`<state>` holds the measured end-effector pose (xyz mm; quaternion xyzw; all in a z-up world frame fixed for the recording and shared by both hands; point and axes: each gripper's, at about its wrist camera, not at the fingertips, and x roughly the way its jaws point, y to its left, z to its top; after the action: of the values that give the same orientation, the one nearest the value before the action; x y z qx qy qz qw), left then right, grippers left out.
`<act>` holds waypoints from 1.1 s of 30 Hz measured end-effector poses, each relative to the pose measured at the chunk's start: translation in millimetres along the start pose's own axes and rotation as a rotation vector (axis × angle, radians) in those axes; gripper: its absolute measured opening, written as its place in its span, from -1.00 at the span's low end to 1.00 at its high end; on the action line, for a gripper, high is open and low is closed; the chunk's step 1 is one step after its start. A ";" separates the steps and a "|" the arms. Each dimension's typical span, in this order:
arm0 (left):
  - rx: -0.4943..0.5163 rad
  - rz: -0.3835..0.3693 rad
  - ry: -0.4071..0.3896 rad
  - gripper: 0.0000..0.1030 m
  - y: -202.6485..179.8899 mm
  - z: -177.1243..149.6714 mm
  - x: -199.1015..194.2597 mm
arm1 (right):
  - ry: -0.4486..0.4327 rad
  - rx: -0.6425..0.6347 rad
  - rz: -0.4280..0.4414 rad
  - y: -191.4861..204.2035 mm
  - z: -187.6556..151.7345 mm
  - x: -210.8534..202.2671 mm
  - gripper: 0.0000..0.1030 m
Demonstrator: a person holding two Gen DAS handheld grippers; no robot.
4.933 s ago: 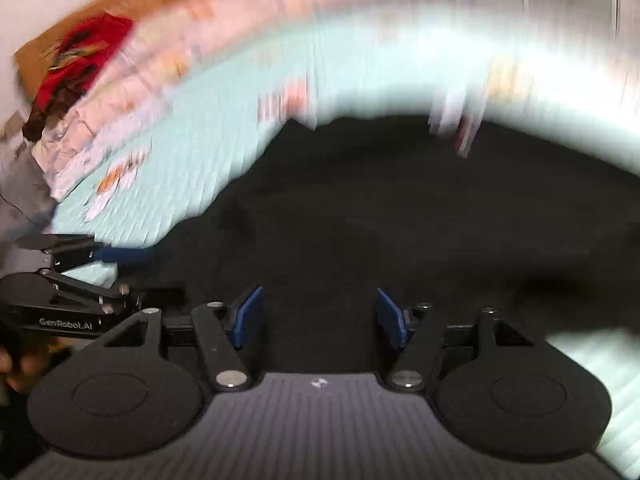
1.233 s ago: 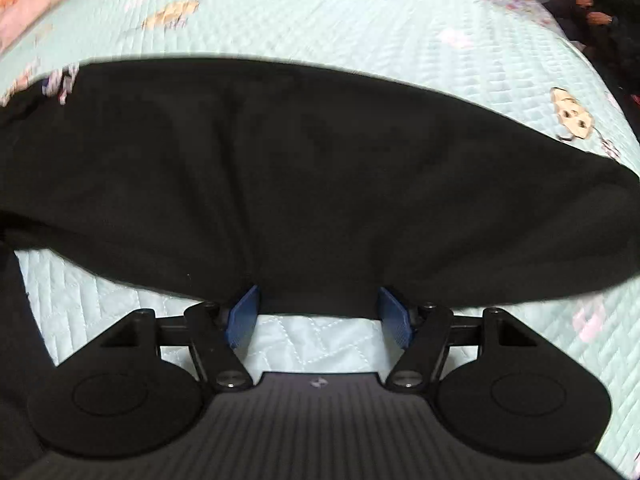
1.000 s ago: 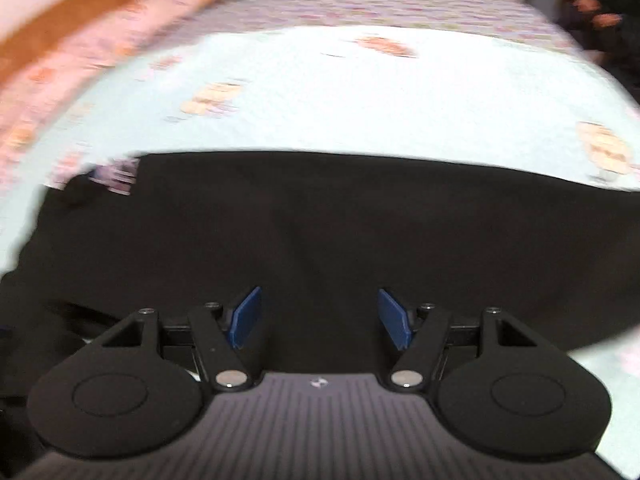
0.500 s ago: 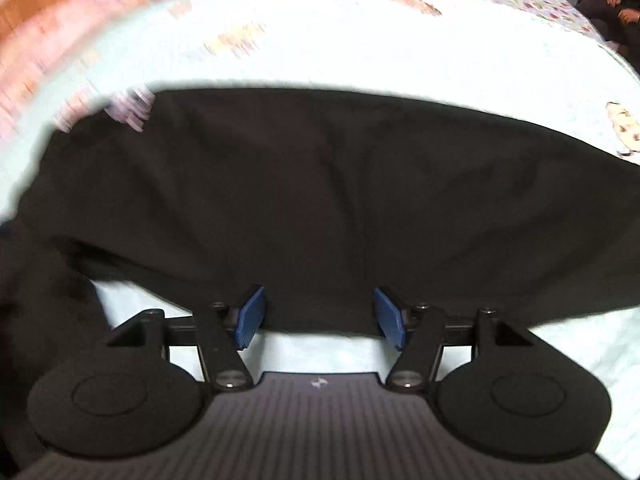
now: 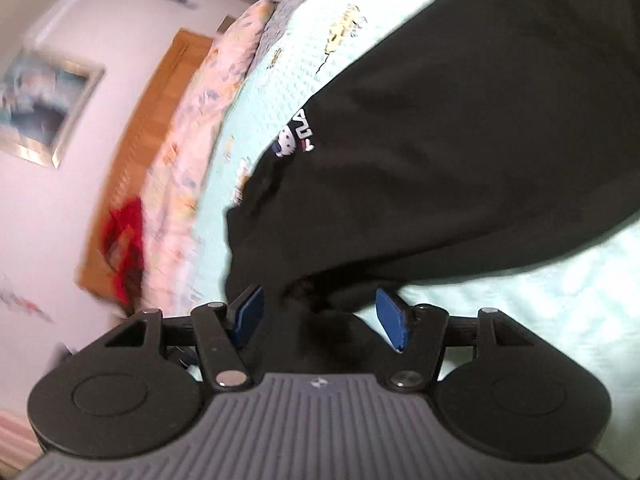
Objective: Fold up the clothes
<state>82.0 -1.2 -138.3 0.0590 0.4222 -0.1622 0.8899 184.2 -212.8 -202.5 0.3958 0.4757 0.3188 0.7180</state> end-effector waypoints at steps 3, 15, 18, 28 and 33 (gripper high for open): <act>-0.003 0.007 -0.016 0.85 3.8 2.4 -2.1 | 0.015 -0.043 -0.015 6.5 -1.0 2.8 0.32; -0.126 0.097 -0.047 0.85 29.7 -19.3 -18.5 | -0.022 -0.225 -0.214 29.6 -25.8 9.2 0.33; -0.249 0.161 -0.118 0.85 70.8 -26.3 -40.9 | -0.080 -0.385 -0.347 52.6 -46.3 0.0 0.34; -0.509 0.158 -0.101 0.28 225.6 -47.6 -48.5 | -0.093 -0.707 -0.454 121.9 -113.7 67.7 0.35; -0.617 -0.080 -0.078 -0.27 265.9 -56.8 -19.6 | -0.067 -0.654 -0.463 118.7 -118.1 79.8 0.35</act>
<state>118.8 267.3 -167.9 -0.2366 0.4188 -0.0634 0.8744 91.6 -57.5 -161.1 0.0388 0.4020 0.2699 0.8741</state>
